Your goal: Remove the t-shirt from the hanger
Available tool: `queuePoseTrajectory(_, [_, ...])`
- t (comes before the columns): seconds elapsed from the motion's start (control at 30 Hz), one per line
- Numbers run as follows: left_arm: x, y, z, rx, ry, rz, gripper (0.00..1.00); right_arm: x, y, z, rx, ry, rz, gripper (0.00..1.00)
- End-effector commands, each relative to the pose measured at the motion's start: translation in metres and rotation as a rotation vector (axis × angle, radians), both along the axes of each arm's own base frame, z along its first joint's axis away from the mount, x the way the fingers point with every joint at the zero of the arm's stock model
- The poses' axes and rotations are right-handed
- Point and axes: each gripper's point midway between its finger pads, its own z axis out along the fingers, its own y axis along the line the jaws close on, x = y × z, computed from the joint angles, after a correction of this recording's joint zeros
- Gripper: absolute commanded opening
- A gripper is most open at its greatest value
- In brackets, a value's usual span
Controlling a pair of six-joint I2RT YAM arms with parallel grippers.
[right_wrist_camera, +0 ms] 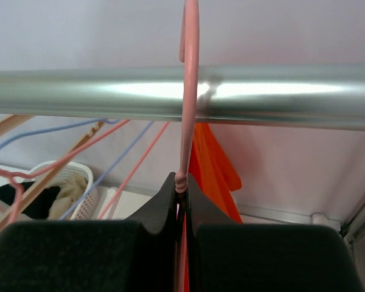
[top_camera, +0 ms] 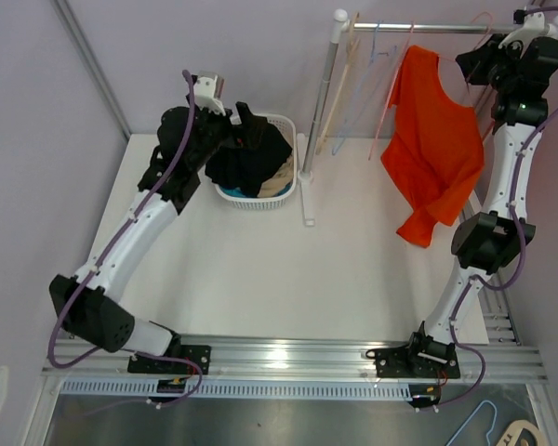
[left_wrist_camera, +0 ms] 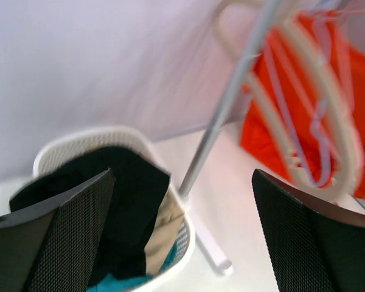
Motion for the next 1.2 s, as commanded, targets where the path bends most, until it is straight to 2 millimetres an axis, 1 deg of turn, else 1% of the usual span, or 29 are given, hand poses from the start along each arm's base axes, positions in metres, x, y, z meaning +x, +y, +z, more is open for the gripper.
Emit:
queuePoseTrajectory(0.0, [-0.023,-0.011,0.065,0.016,-0.307,-0.066,1.00,-0.071,0.019,0.109,-0.057,-0.201,-0.011,0.00])
queuePoseTrajectory(0.03, [-0.031,-0.021,0.068,0.022,-0.325,-0.119,0.99,-0.078,0.020,0.112,-0.058,-0.197,-0.019,0.00])
queuePoseTrajectory(0.07, [-0.038,-0.027,0.066,0.045,-0.343,-0.149,0.99,-0.078,0.019,0.098,-0.045,-0.152,-0.034,0.00])
queuePoseTrajectory(0.1, [-0.055,-0.048,0.066,0.059,-0.377,-0.221,0.99,-0.101,0.024,0.116,-0.051,-0.182,-0.051,0.00])
queuePoseTrajectory(0.13, [-0.063,-0.058,0.056,0.096,-0.393,-0.248,0.99,-0.109,0.022,0.116,-0.040,-0.174,-0.078,0.00])
queuePoseTrajectory(0.17, [-0.080,-0.080,0.055,0.139,-0.439,-0.296,1.00,-0.123,0.022,0.115,-0.023,-0.167,-0.126,0.00])
queuePoseTrajectory(0.2, [-0.087,-0.090,0.053,0.156,-0.453,-0.309,1.00,-0.132,0.024,0.116,-0.015,-0.173,-0.134,0.00])
queuePoseTrajectory(0.27, [-0.098,-0.113,0.036,0.197,-0.442,-0.350,1.00,-0.146,0.029,0.116,-0.013,-0.184,-0.135,0.00])
queuePoseTrajectory(0.3, [-0.115,-0.135,0.028,0.198,-0.427,-0.414,0.99,-0.149,0.028,0.106,-0.001,-0.161,-0.160,0.00])
queuePoseTrajectory(0.33, [-0.118,-0.152,0.013,0.213,-0.393,-0.449,1.00,-0.166,0.031,0.118,0.000,-0.187,-0.177,0.00])
queuePoseTrajectory(0.37, [-0.124,-0.165,0.003,0.211,-0.369,-0.482,0.99,-0.172,0.030,0.116,0.008,-0.174,-0.198,0.00])
queuePoseTrajectory(0.4, [-0.143,-0.189,-0.005,0.208,-0.357,-0.549,0.99,-0.176,0.027,0.113,0.025,-0.160,-0.226,0.00])
queuePoseTrajectory(0.43, [-0.148,-0.206,-0.020,0.222,-0.331,-0.579,0.99,-0.189,0.018,0.122,0.062,-0.174,-0.298,0.00])
queuePoseTrajectory(0.47, [-0.154,-0.217,-0.028,0.232,-0.328,-0.590,0.99,-0.194,0.013,0.115,0.096,-0.141,-0.343,0.00])
queuePoseTrajectory(0.5, [-0.178,-0.239,-0.036,0.237,-0.340,-0.645,1.00,-0.201,-0.008,0.111,0.160,-0.127,-0.476,0.00])
queuePoseTrajectory(0.53, [-0.187,-0.249,-0.041,0.239,-0.351,-0.664,0.99,-0.208,-0.011,0.111,0.206,-0.122,-0.515,0.00])
queuePoseTrajectory(0.57, [-0.199,-0.268,-0.051,0.240,-0.359,-0.686,1.00,-0.220,-0.012,0.107,0.268,-0.096,-0.556,0.00])
queuePoseTrajectory(0.6, [-0.204,-0.278,-0.057,0.241,-0.355,-0.701,0.99,-0.227,-0.017,0.104,0.307,-0.080,-0.602,0.00])
queuePoseTrajectory(0.67, [-0.215,-0.296,-0.064,0.203,-0.345,-0.747,1.00,-0.243,-0.008,0.102,0.359,-0.061,-0.614,0.00])
queuePoseTrajectory(0.77, [-0.234,-0.308,-0.063,0.093,-0.328,-0.818,0.99,-0.250,0.017,0.100,0.360,-0.054,-0.520,0.00])
queuePoseTrajectory(0.8, [-0.240,-0.310,-0.054,0.036,-0.371,-0.845,0.99,-0.259,0.022,0.106,0.364,-0.069,-0.500,0.00])
queuePoseTrajectory(0.83, [-0.244,-0.312,-0.054,0.016,-0.384,-0.858,0.99,-0.261,0.026,0.107,0.362,-0.069,-0.482,0.00])
queuePoseTrajectory(0.97, [-0.243,-0.325,-0.040,-0.059,-0.463,-0.859,0.99,-0.270,0.039,0.110,0.352,-0.042,-0.423,0.00])
queuePoseTrajectory(1.0, [-0.241,-0.334,-0.049,-0.054,-0.466,-0.866,1.00,-0.273,0.043,0.113,0.350,-0.042,-0.401,0.00])
queuePoseTrajectory(1.03, [-0.237,-0.339,-0.032,-0.087,-0.493,-0.857,0.99,-0.274,0.046,0.113,0.349,-0.037,-0.390,0.00])
queuePoseTrajectory(1.07, [-0.236,-0.345,-0.032,-0.093,-0.499,-0.863,0.99,-0.276,0.049,0.112,0.351,-0.030,-0.375,0.00])
queuePoseTrajectory(1.1, [-0.236,-0.351,-0.022,-0.109,-0.523,-0.873,0.99,-0.277,0.052,0.113,0.353,-0.027,-0.361,0.00])
queuePoseTrajectory(1.13, [-0.237,-0.363,-0.024,-0.120,-0.530,-0.903,1.00,-0.277,0.056,0.113,0.360,-0.017,-0.337,0.00])
queuePoseTrajectory(1.17, [-0.239,-0.369,-0.010,-0.162,-0.541,-0.921,1.00,-0.277,0.059,0.111,0.364,-0.004,-0.327,0.00])
